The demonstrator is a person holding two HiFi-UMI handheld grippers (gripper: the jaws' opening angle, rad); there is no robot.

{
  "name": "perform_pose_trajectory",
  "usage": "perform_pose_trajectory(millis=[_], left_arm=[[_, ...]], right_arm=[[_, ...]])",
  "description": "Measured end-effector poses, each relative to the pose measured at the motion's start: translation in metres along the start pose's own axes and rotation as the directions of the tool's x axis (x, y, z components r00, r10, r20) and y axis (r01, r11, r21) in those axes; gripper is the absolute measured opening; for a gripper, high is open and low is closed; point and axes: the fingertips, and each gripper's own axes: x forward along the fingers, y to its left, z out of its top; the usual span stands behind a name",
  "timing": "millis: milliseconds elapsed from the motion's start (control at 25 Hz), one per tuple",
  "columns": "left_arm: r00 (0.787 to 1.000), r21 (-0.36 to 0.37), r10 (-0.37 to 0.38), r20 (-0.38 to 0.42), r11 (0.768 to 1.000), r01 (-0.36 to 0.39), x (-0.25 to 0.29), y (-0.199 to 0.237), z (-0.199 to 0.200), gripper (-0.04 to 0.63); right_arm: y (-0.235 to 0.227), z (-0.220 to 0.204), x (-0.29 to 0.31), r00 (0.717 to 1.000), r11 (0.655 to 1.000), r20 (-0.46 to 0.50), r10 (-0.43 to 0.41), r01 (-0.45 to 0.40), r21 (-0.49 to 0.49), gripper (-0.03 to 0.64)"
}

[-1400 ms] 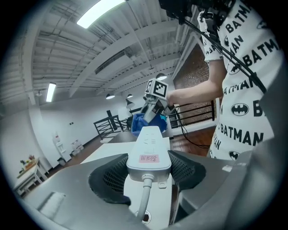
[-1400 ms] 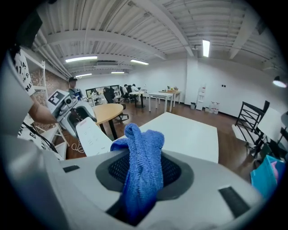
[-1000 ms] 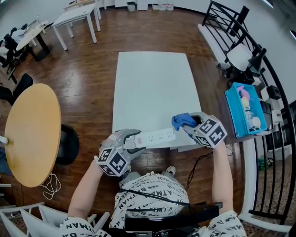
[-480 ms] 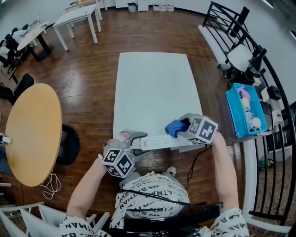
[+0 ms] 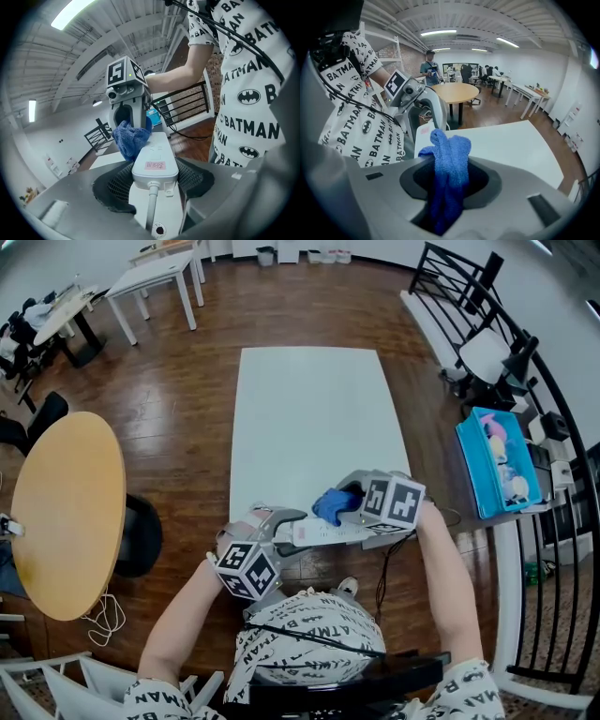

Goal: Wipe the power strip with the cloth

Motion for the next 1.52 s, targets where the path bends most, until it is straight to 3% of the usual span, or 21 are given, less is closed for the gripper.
perform_pose_trajectory(millis=[280, 400, 760, 1520], left_arm=[[1.0, 0.009, 0.007, 0.008, 1.0, -0.007, 0.003, 0.001, 0.003, 0.281], [1.0, 0.008, 0.012, 0.009, 1.0, -0.012, 0.003, 0.002, 0.002, 0.281], [1.0, -0.012, 0.022, 0.007, 1.0, -0.022, -0.009, 0.002, -0.002, 0.281], [0.997, -0.051, 0.069, 0.016, 0.996, -0.068, -0.022, 0.014, -0.006, 0.281]], right_arm=[[-0.001, 0.035, 0.003, 0.995, 1.0, 0.099, 0.021, -0.02, -0.008, 0.14], [-0.002, 0.039, 0.005, 0.995, 1.0, 0.095, 0.03, -0.029, -0.009, 0.141], [-0.006, -0.013, 0.004, 0.995, 0.998, -0.096, 0.015, -0.021, -0.058, 0.141], [-0.034, -0.125, -0.045, 0.975, 0.986, -0.21, -0.073, 0.102, 0.13, 0.141]])
